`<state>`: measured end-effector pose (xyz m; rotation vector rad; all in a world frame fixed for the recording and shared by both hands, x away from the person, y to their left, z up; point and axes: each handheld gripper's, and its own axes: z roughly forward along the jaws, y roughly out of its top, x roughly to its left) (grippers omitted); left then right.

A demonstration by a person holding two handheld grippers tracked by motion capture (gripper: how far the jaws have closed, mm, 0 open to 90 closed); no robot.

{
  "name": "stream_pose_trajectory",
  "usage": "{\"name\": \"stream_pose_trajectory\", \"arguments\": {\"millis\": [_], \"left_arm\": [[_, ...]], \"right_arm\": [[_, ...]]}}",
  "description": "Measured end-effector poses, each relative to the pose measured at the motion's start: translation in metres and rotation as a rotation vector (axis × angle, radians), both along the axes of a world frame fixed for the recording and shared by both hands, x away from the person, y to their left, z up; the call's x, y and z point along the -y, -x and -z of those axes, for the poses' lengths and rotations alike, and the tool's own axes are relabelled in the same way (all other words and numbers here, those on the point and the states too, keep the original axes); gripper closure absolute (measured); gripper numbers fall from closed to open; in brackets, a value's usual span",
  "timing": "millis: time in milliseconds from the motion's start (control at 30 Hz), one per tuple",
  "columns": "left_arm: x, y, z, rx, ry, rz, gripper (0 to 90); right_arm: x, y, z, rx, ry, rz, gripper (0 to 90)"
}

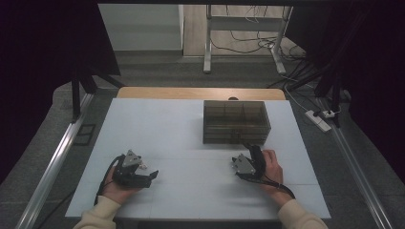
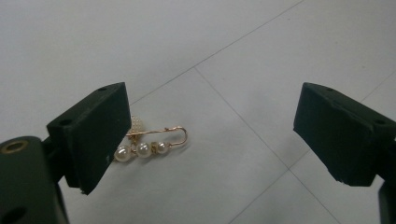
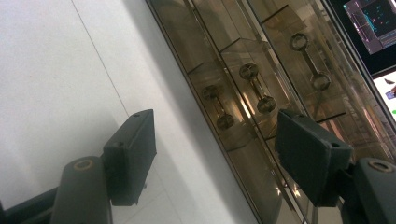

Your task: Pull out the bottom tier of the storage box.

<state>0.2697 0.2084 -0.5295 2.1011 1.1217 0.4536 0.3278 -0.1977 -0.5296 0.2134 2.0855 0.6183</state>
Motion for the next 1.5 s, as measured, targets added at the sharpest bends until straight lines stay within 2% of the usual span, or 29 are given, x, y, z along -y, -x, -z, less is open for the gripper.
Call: {"name": "stream_pose_trajectory", "arguments": {"millis": [633, 900, 1500], "left_arm": [[0.0, 0.0, 0.0, 0.0, -0.002, 0.0, 10.2], [0.0, 0.0, 0.0, 0.001, -0.003, -0.001, 10.3], [0.0, 0.0, 0.0, -0.001, -0.006, -0.001, 10.3]], "right_arm": [[-0.003, -0.007, 0.002, 0.006, 0.014, 0.01, 35.1], [-0.005, -0.009, 0.004, 0.017, 0.02, 0.016, 41.2], [-0.006, -0.014, 0.006, 0.003, 0.055, 0.013, 52.1]]}}
